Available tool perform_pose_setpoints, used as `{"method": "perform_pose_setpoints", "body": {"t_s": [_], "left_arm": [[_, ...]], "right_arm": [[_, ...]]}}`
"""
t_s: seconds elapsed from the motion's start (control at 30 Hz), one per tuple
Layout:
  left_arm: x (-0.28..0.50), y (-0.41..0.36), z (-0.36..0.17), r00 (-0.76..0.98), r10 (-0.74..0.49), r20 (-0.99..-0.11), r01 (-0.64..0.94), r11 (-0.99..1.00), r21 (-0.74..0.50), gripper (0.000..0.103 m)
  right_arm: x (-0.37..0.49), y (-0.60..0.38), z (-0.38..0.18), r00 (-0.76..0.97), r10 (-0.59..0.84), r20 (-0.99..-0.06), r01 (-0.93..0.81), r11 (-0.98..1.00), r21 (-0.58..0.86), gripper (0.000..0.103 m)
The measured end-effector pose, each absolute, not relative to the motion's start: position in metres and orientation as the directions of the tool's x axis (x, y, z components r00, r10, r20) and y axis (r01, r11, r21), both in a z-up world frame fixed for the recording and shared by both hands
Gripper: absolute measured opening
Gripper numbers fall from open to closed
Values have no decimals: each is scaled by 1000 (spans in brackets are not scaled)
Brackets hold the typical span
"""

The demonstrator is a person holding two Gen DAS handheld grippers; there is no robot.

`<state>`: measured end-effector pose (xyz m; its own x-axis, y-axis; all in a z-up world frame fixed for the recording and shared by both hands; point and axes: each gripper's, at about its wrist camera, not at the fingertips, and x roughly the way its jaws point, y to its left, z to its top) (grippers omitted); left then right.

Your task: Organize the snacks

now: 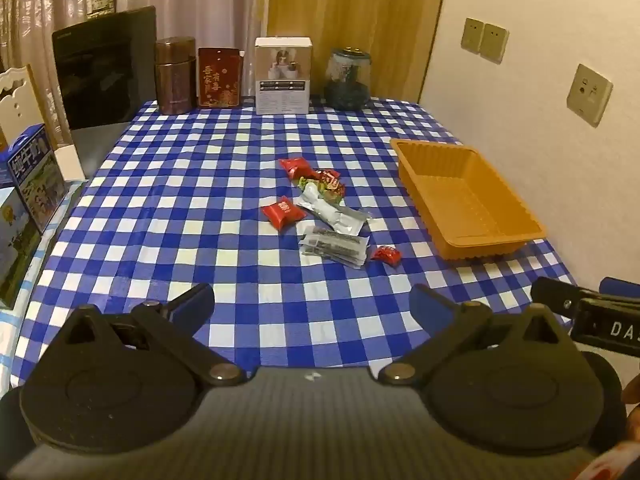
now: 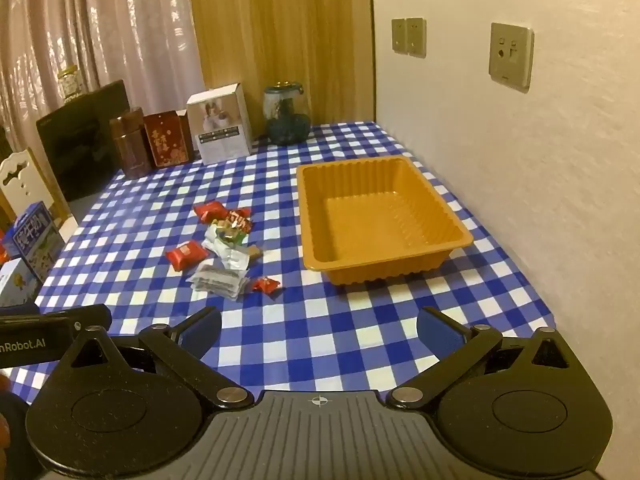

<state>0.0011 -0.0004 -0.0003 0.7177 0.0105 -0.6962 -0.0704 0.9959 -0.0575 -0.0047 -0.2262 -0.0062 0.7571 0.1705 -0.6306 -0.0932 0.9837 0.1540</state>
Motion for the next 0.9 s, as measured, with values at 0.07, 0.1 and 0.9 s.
{"method": "perform_pose_setpoints", "body": {"t_s": [0.07, 0.1, 0.9], "left_arm": [[4, -2, -1, 715, 9, -700, -68, 996, -56, 103], [5, -4, -1, 717, 10, -697, -69, 996, -57, 103], [-8, 1, 7, 738, -27, -674, -57, 993, -102, 103]], "right_arm": [[-6, -225, -6, 756, 175, -631, -101, 983, 152, 103], [-7, -224, -5, 757, 175, -630, -104, 983, 148, 103], [-7, -226, -3, 762, 149, -631, -95, 988, 120, 103]]}}
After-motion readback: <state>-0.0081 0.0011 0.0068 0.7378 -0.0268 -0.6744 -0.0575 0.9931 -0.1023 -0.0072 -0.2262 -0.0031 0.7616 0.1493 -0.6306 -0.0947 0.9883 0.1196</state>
